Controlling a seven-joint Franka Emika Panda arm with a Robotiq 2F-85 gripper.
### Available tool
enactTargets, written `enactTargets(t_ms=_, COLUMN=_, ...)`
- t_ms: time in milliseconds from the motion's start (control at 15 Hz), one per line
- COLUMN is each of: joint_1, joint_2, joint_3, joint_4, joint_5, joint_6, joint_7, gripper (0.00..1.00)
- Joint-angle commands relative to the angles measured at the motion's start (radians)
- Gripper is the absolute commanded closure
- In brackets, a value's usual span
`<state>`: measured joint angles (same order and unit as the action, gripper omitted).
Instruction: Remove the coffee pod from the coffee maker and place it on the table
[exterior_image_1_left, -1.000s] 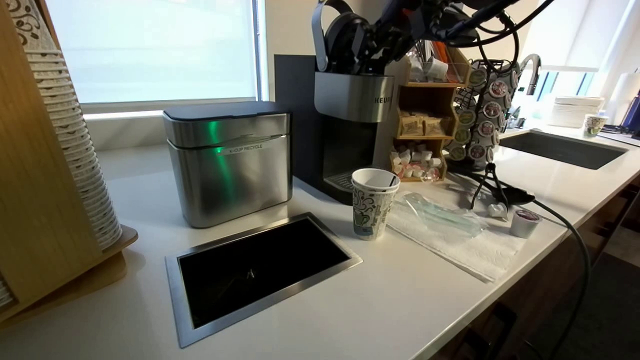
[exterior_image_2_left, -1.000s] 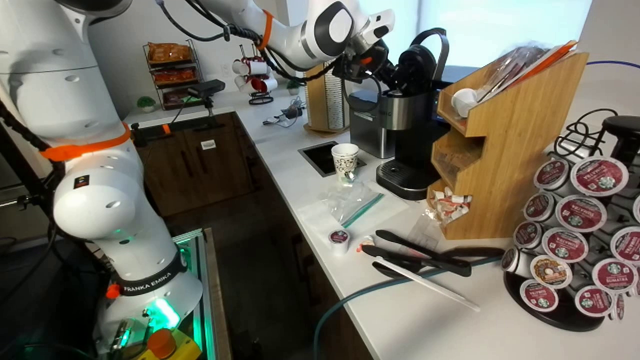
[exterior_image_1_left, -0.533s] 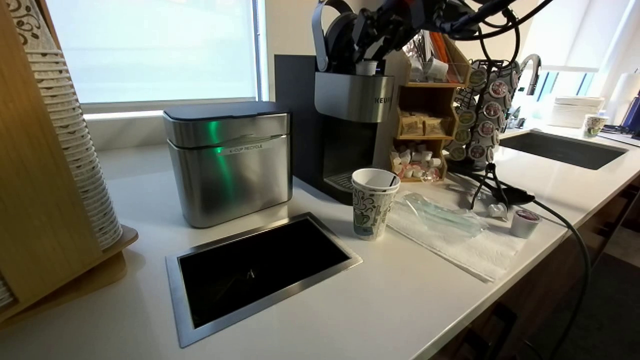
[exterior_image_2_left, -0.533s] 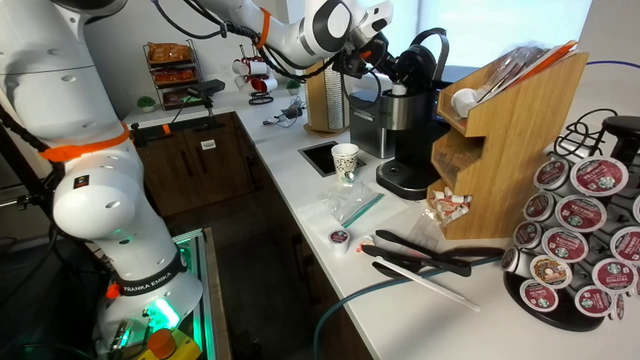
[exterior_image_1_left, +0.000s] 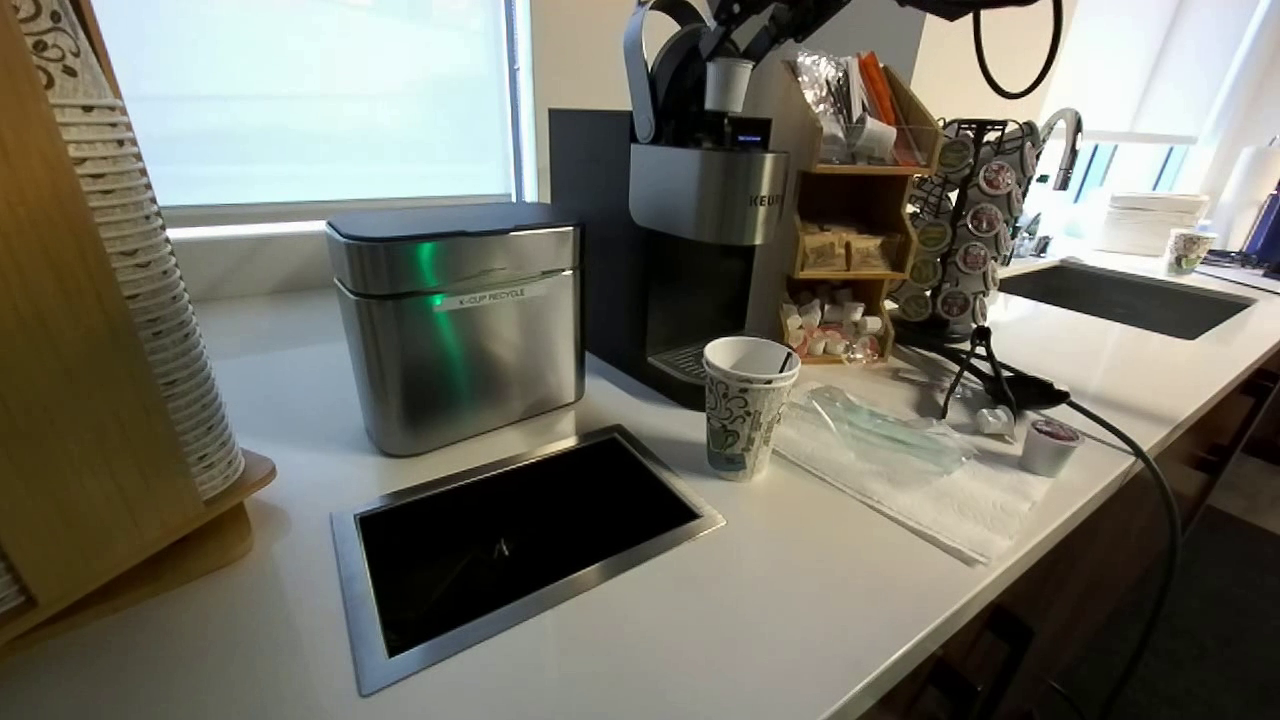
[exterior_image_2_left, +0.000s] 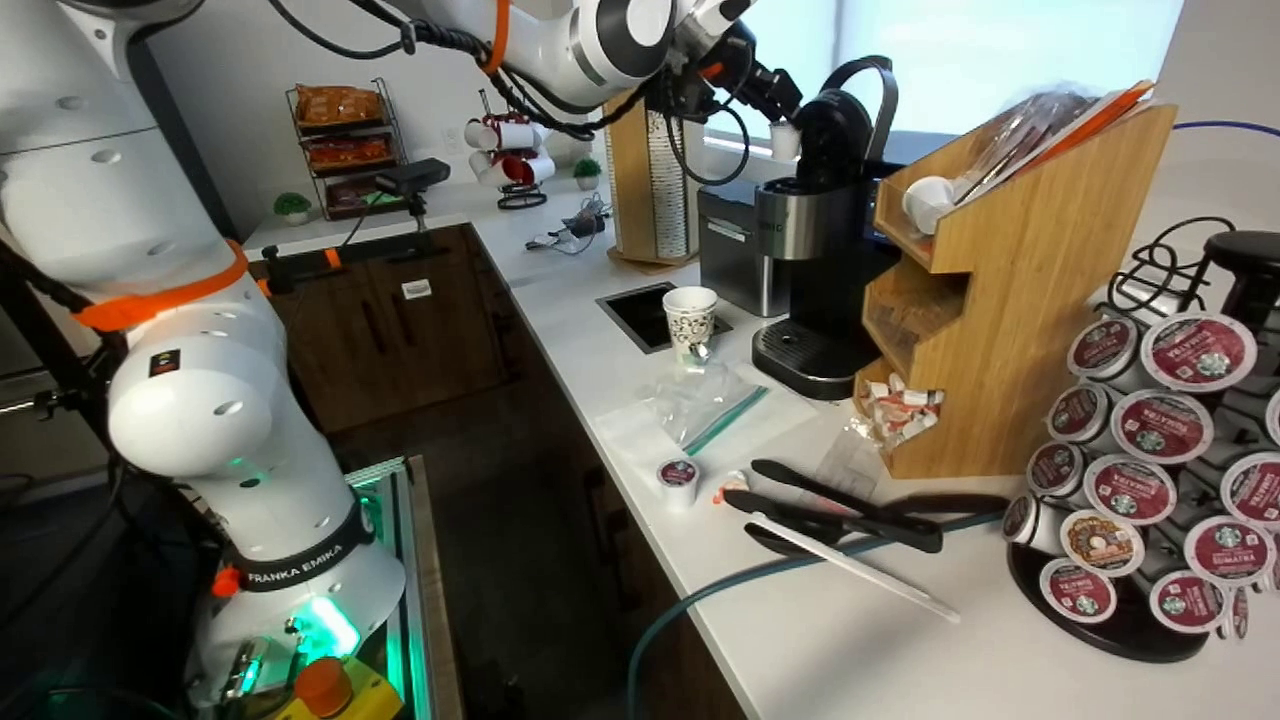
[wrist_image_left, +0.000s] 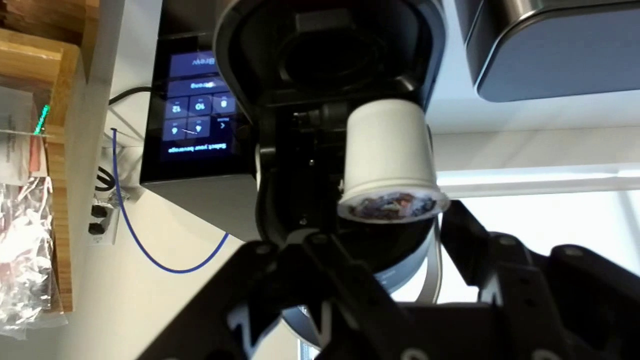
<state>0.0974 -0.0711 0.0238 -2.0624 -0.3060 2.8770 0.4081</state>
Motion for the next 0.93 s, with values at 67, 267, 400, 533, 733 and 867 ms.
enactTargets(t_ms=67, joint_1=0.094, joint_2=-0.211, joint_3=-0.024, joint_4=-0.242, joint_5=0.301, joint_6=0.014, joint_7=-0.264, gripper=0.71)
enactTargets(t_ms=267, joint_1=0.021, joint_2=-0.374, joint_3=-0.001, joint_4=-0.389, joint_5=0.251, joint_6=-0.003, joint_7=-0.168, gripper=0.71)
enactTargets(t_ms=400, joint_1=-0.099, joint_2=-0.473, joint_3=0.042, joint_4=-0.48, joint_5=0.18, joint_6=-0.031, joint_7=-0.052, gripper=0.71)
enactTargets(t_ms=533, joint_1=-0.21, joint_2=-0.553, joint_3=0.076, joint_4=-0.55, joint_5=0.192, joint_6=-0.071, joint_7=-0.035, gripper=0.71)
enactTargets(t_ms=733, joint_1=-0.316, joint_2=-0.581, joint_3=0.092, joint_4=-0.597, joint_5=0.199, joint_6=-0.169, joint_7=-0.018, gripper=0.71)
enactTargets(t_ms=867, joint_1=-0.288, joint_2=-0.551, joint_3=0.07, joint_4=-0.568, joint_5=0.227, joint_6=-0.155, joint_7=-0.069, gripper=0.46)
